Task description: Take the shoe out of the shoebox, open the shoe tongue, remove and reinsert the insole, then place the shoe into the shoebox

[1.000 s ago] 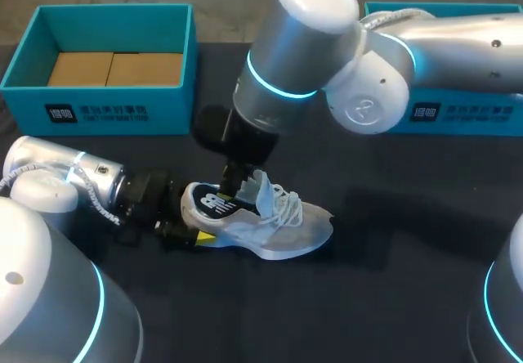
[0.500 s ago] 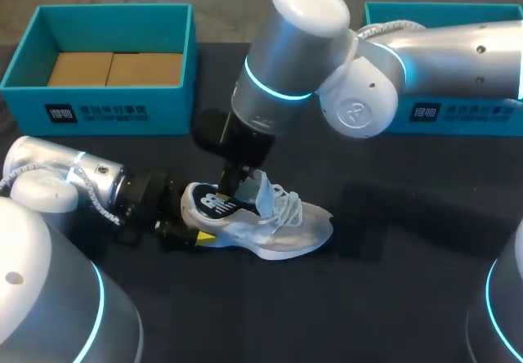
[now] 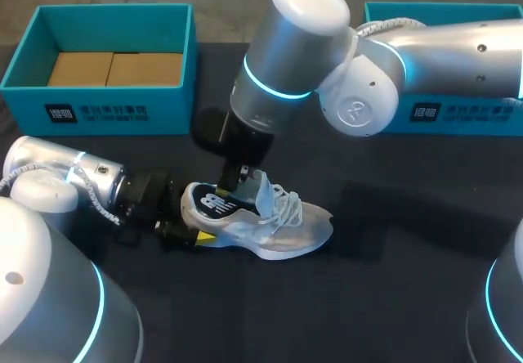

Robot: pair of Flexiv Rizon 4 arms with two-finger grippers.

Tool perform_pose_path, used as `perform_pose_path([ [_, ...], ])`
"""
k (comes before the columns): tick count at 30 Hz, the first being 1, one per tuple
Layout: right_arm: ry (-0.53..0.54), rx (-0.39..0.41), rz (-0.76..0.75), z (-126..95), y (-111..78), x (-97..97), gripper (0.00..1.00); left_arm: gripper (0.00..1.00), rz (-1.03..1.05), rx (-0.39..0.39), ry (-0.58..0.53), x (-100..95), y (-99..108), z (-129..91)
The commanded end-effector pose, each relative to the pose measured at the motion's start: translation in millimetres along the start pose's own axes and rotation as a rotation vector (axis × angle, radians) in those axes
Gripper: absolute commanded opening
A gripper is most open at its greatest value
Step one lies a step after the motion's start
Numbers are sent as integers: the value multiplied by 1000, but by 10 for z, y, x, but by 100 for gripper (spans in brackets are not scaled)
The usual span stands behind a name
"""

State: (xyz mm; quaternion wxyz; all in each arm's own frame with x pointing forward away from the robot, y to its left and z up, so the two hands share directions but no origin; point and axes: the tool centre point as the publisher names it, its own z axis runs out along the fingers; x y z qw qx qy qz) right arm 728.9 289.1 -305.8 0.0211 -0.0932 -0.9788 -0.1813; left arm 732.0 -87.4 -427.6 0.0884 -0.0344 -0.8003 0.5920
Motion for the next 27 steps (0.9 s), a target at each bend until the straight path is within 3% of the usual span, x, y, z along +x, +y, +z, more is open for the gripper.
perform_pose_path([
  [1,2,0,-3,12,9,-2,0,0,0,-3,-2,2,-4,4],
  [8,-28,2,-19,-139,33,6,0,0,0,-3,-2,2,-4,4],
  [9,-54,9,-24,-267,43,12,0,0,0,-3,-2,2,-4,4],
  [11,-57,8,-26,-286,44,13,0,0,0,-3,-2,2,-4,4],
  [12,-86,21,-32,-436,54,17,0,0,0,-3,-2,2,-4,4],
  [14,-90,22,-32,-472,56,17,0,0,0,-3,-2,2,-4,4],
  [15,-110,40,-34,-610,67,14,0,0,0,-3,-2,2,-4,4],
  [20,-116,46,-39,-796,98,27,0,0,0,-3,-2,2,-4,4],
  [21,-128,54,-44,-924,115,28,0,0,0,-3,-2,2,-4,4],
  [27,-183,69,-35,-1228,131,56,0,0,0,-3,-2,2,-4,4],
])
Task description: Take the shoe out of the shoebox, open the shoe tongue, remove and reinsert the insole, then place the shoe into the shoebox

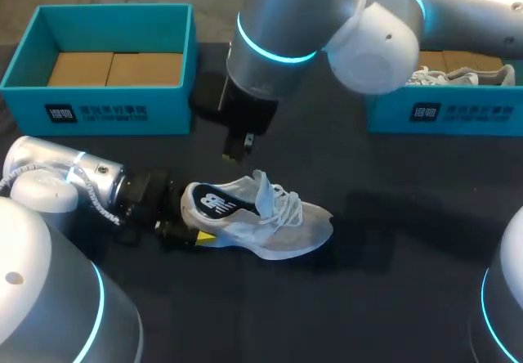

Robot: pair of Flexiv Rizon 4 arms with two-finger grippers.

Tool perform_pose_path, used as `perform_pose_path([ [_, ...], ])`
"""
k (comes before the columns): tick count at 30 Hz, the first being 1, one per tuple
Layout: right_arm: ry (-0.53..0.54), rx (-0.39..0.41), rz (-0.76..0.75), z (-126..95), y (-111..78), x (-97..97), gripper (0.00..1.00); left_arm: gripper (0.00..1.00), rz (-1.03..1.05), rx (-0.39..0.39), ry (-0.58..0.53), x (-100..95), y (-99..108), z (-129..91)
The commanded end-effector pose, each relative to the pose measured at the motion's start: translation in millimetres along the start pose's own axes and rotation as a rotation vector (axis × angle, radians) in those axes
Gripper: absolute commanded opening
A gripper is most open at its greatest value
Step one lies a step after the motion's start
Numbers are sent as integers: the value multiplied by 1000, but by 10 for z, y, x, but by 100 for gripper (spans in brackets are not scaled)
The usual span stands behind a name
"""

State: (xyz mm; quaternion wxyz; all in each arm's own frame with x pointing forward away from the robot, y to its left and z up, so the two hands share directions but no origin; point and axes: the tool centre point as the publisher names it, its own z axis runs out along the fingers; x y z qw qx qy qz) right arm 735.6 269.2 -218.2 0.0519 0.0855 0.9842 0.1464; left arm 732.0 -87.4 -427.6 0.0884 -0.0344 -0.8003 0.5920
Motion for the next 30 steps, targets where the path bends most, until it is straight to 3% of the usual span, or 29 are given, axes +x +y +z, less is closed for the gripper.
perform_pose_path([
  [1,-39,14,8,-393,-25,43,0,0,0,-3,-2,2,-4,4],
  [8,-24,19,6,-507,-7,14,0,0,0,-3,-2,2,-4,4],
  [9,-21,20,3,-507,4,14,33,0,0,-3,-2,2,-4,4],
  [11,-15,15,-6,-494,29,20,73,0,0,-3,-2,2,-4,4],
  [12,-9,16,-11,-475,44,21,84,0,0,-3,-2,2,-4,4],
  [14,10,9,-14,-420,56,15,93,0,0,-3,-2,2,-4,4],
  [22,83,-27,5,-121,26,-10,100,0,0,-3,-2,2,-4,4],
  [30,128,-51,27,119,5,35,100,0,0,-3,-2,2,-4,4],
])
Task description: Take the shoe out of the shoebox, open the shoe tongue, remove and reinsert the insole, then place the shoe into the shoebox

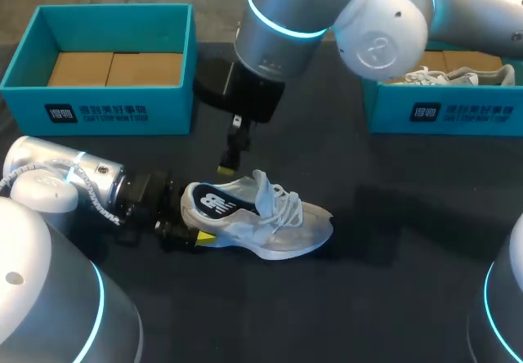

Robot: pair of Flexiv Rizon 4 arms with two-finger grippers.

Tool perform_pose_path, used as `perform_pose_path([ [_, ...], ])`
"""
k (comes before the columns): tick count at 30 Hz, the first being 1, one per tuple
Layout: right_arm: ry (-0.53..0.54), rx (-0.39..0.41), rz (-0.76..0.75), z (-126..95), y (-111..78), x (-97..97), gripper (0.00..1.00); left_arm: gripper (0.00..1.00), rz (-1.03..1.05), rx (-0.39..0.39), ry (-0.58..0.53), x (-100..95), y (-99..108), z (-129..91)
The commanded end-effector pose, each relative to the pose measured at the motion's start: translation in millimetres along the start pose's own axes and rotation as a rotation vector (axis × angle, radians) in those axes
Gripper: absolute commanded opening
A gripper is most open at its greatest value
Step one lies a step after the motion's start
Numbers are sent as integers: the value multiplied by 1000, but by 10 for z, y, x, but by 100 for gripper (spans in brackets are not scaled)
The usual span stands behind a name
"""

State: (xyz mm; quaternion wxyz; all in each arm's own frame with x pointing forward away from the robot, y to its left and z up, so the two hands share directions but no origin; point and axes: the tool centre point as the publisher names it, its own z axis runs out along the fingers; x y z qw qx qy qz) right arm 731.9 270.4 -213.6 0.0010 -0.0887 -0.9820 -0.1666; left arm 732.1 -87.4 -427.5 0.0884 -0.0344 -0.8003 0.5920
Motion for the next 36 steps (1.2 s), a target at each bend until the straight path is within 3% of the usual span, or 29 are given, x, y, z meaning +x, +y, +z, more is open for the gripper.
perform_pose_path([
  [1,28,-28,1,198,-25,-17,100,0,0,-3,-2,3,-4,4],
  [27,164,-88,65,954,14,-13,100,0,0,-3,-2,3,-4,4],
  [30,167,-93,68,1000,34,-7,69,0,0,-3,-2,3,-4,4],
  [36,177,-85,77,1050,54,16,69,0,0,-3,-2,3,-4,4],
])
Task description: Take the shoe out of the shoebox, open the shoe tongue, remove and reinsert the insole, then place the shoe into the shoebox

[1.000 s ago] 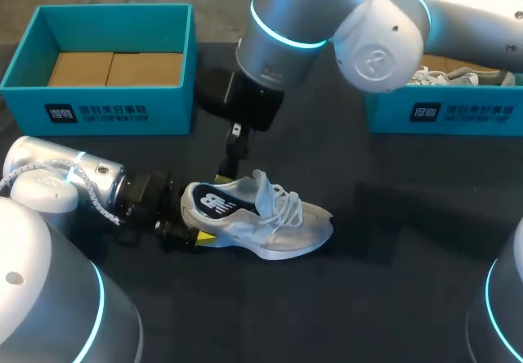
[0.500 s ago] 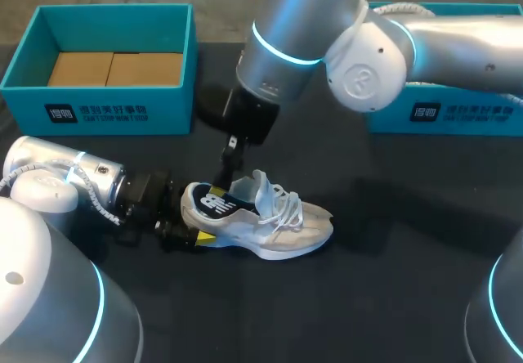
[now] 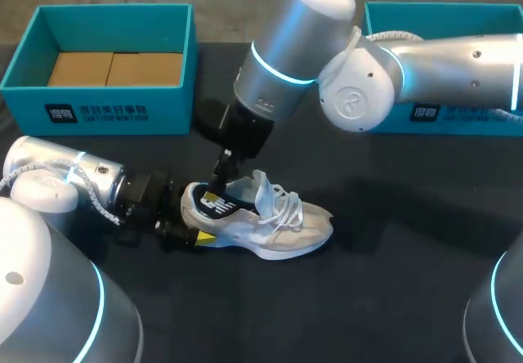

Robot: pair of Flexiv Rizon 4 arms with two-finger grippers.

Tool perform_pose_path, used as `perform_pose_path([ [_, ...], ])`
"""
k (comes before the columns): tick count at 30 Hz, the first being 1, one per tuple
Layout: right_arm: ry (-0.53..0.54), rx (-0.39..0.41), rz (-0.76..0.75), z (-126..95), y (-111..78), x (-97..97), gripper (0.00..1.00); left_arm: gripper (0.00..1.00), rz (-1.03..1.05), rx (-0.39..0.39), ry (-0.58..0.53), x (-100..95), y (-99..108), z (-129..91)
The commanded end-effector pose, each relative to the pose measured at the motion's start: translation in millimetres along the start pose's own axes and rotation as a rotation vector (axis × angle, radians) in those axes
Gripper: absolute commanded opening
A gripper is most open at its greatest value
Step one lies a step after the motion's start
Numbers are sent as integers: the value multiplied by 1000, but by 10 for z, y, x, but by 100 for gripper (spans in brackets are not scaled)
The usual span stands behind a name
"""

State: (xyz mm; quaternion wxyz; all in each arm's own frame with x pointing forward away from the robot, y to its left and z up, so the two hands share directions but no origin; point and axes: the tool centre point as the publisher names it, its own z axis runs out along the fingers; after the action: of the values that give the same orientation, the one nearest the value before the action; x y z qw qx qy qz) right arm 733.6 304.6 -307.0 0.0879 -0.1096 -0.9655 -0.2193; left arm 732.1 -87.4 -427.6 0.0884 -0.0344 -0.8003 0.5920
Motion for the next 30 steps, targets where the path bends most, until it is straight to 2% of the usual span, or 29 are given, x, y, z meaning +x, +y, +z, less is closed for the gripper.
perform_pose_path([
  [1,4,8,6,71,33,1,68,0,0,-3,-2,2,-4,4],
  [7,7,11,19,106,-12,12,61,0,0,-3,-2,2,-4,4],
  [8,10,2,22,120,-28,13,55,0,0,-3,-2,2,-4,4],
  [10,16,-2,31,158,-61,16,50,0,0,-3,-2,2,-4,4],
  [18,21,-16,45,207,-136,35,50,0,0,-3,-2,2,-4,4],
  [20,27,-22,56,234,-173,38,53,0,0,-3,-2,2,-4,4],
  [30,38,-30,75,305,-250,10,49,0,0,-3,-2,2,-4,4],
])
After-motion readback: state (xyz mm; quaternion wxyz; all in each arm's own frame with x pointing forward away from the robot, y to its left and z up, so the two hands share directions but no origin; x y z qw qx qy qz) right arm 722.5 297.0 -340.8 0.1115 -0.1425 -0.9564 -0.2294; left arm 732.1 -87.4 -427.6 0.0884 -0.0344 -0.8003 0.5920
